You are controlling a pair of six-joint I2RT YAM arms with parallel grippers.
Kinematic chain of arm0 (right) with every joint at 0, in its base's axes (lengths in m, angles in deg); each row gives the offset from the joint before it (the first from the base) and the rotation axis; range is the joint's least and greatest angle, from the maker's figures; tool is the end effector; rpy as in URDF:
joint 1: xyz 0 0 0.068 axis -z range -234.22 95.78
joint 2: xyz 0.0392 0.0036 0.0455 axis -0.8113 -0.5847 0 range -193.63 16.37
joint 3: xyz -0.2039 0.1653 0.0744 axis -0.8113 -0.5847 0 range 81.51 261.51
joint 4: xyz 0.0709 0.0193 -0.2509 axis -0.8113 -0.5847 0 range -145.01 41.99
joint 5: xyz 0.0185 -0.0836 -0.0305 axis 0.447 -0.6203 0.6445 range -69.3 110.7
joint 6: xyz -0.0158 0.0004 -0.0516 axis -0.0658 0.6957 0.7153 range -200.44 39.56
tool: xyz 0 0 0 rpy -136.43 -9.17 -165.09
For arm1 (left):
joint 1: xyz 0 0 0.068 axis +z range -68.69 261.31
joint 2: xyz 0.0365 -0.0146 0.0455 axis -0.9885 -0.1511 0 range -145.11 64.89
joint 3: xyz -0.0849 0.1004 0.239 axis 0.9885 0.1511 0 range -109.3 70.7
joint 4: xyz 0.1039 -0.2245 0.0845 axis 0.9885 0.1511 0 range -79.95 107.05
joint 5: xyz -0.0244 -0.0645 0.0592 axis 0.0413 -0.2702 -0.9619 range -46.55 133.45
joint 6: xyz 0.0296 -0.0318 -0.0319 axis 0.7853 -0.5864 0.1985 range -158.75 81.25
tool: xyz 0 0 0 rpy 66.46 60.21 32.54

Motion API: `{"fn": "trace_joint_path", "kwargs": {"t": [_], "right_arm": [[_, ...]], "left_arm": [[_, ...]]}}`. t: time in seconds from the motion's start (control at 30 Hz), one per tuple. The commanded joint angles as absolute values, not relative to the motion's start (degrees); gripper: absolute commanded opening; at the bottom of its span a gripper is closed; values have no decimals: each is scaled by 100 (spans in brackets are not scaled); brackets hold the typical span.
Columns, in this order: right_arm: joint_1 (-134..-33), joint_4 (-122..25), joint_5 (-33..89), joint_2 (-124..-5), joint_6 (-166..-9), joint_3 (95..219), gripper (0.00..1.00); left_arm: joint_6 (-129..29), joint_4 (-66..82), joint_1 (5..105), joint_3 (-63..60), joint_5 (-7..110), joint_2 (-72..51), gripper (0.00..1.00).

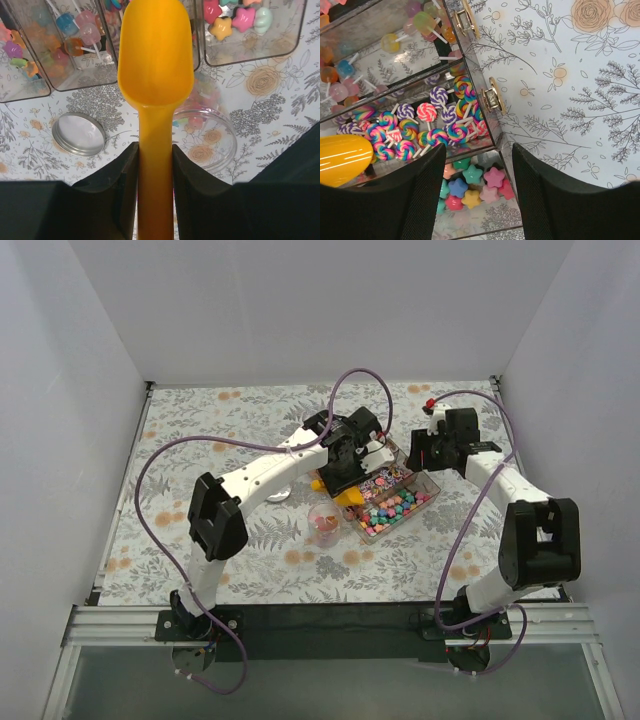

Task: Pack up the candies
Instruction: Scoop the fake candies from the storage box.

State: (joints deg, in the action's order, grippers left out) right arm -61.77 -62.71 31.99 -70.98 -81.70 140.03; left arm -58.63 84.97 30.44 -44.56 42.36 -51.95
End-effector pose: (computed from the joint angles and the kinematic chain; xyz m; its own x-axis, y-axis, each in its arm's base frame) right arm 0.3264 0.0504 0.2365 -0.6886 -0.0694 -0.7218 -0.2544 0.9552 0.1509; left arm 0.2601 -0.3185 0.2958 -0.8399 0.4936 -0.2258 0.5180 0.8531 -0.0621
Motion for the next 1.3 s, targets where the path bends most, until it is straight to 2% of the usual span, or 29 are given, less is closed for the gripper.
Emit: {"fn": "trace_joint_path", "kwargs": {"t": [0.0,0.2,0.5,0.8,0.9,1.13,1.27], "right_arm": [[-6248,-5970,2993,-7248,-7781,14347,61],[-6318,-5864,3018,-7661,-7622,14514,57],[-6354,-5864,3036,-7934,-7438,14585,42],[-6354,-5864,2993,-7838,-7411,14567,41],[-6363,-5864,3036,-7855,-7455,14550,33],[-6433,-5856,3063,-7890,-7473,14585,1],[-6468,-5856,3028,-7890,-7455,14576,1]], "left_arm": [[-5703,8643,3025,-4707,3879,-5227,0],[-5650,8669,2946,-4725,3677,-5438,0],[-5545,8643,2840,-4822,3536,-5403,0],[-5457,8748,2752,-4778,3563,-5131,0],[-5448,8757,2717,-4751,3510,-5069,0],[-5545,8713,2725,-4927,3378,-5429,0],[-5562,8643,2725,-5085,3325,-5605,0]]}}
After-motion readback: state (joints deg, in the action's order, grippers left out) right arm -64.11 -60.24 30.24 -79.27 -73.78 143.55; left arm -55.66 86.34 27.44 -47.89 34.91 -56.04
